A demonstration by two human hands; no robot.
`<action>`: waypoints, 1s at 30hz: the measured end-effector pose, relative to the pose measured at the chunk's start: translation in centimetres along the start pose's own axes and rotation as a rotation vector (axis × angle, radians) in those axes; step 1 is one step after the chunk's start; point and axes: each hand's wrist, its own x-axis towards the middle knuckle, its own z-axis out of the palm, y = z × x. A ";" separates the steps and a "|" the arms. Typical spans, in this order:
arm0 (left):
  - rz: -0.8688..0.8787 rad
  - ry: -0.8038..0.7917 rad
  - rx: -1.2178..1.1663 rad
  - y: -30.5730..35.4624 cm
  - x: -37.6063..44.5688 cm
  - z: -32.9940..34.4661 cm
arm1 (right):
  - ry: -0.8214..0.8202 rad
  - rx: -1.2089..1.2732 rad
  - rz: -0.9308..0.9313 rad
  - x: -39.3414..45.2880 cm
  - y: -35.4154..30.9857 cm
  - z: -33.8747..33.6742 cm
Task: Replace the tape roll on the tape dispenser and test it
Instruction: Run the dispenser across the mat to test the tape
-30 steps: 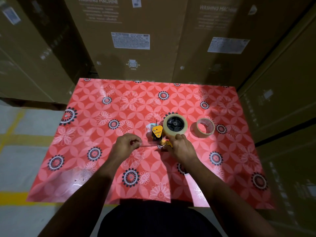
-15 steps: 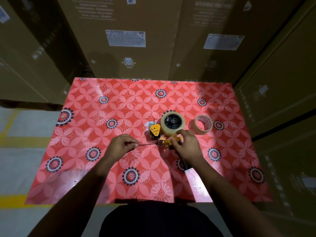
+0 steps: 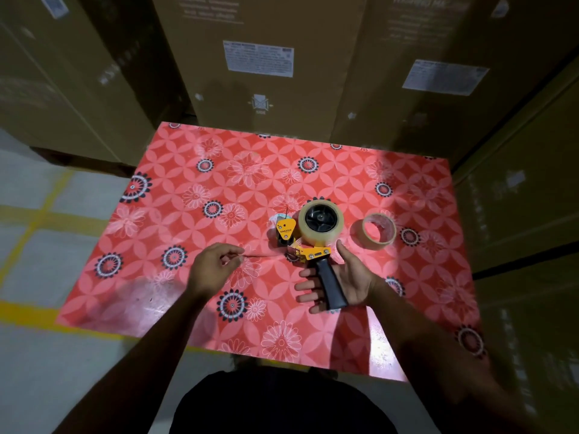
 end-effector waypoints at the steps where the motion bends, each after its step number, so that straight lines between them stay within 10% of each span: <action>1: -0.013 0.025 0.010 -0.1 -0.4 0.0 | -0.047 0.020 0.011 0.4 0.1 -0.1; 9: -0.152 0.096 0.029 -1.4 -3.2 -0.1 | 0.004 0.215 -0.036 2.8 1.2 0.7; 18: -0.294 -0.043 -0.240 -0.9 -3.9 0.5 | 0.358 -0.155 -0.055 -0.1 -1.3 4.8; 30: -0.649 -0.527 -1.175 6.3 0.4 2.2 | 0.555 -0.667 -0.172 -5.1 -2.8 10.1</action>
